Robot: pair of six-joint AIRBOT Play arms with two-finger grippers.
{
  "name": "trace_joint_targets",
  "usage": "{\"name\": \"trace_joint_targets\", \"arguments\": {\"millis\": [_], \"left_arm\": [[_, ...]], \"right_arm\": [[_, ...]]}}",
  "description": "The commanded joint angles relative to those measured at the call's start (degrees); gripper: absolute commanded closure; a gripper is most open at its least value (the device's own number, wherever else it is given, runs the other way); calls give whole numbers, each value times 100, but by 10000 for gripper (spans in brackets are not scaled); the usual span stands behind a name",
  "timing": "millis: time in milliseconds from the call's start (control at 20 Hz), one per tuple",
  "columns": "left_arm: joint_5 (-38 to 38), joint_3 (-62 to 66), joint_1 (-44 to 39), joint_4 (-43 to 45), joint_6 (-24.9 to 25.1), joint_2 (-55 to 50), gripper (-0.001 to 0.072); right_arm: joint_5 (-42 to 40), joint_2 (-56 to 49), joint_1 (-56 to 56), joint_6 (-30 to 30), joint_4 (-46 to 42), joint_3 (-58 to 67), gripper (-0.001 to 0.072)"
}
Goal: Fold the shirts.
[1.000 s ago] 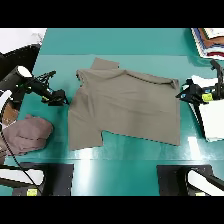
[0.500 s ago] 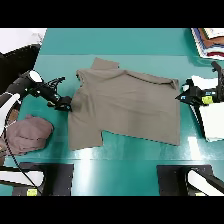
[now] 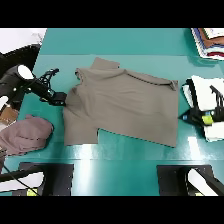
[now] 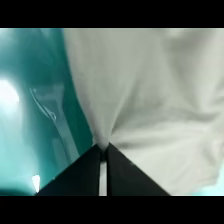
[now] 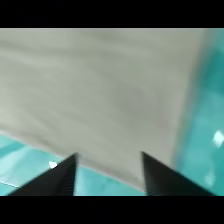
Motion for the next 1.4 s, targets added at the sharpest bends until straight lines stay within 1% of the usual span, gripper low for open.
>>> {"name": "trace_joint_targets", "arguments": {"millis": [0, 200, 250, 300, 450, 600, 650, 700, 800, 850, 950, 1100, 1200, 1350], "left_arm": [[-120, -2, 2, 63, -2, 398, 678], [-155, -2, 2, -50, -4, 398, 678], [-155, -2, 2, -79, -4, 398, 678], [-149, -2, 2, -107, -4, 398, 678], [-205, -2, 2, -166, -4, 398, 678], [-275, -2, 2, -164, -4, 398, 678], [-278, -2, 2, -166, -4, 398, 678], [-267, -2, 2, -164, -2, 398, 678], [-236, -2, 2, -160, -7, 472, 679], [-177, 20, 2, -160, -26, 621, 679], [-63, 142, 15, -146, -164, 1073, 679], [-50, 763, 15, -131, -278, 1880, 679], [-46, 1628, 15, -142, -472, 2356, 679], [57, 3259, 13, -146, -645, 2723, 679]], "right_arm": [[195, 466, -695, 114, -717, -988, 208], [118, 531, -833, 118, -595, -1766, 212], [140, 424, -807, 116, -529, -1696, 234], [98, 330, -730, 116, -452, -1657, 272], [-232, -114, -262, 162, -332, -1604, 274], [-717, -573, 354, 391, -409, -1591, 287], [-855, -662, 516, 400, -365, -1591, 337], [-964, -715, 688, 400, -367, -1589, 459], [-1080, -708, 1014, 398, -372, -1547, 665], [-1082, -627, 1154, 398, -372, -1451, 694], [-1010, -262, 1364, 398, -369, -988, 695], [-942, 463, 1491, 400, -378, 455, 695], [-1016, 811, 1484, 400, -428, 1746, 695], [-1174, 960, 1486, 396, -452, 3853, 695]]}}
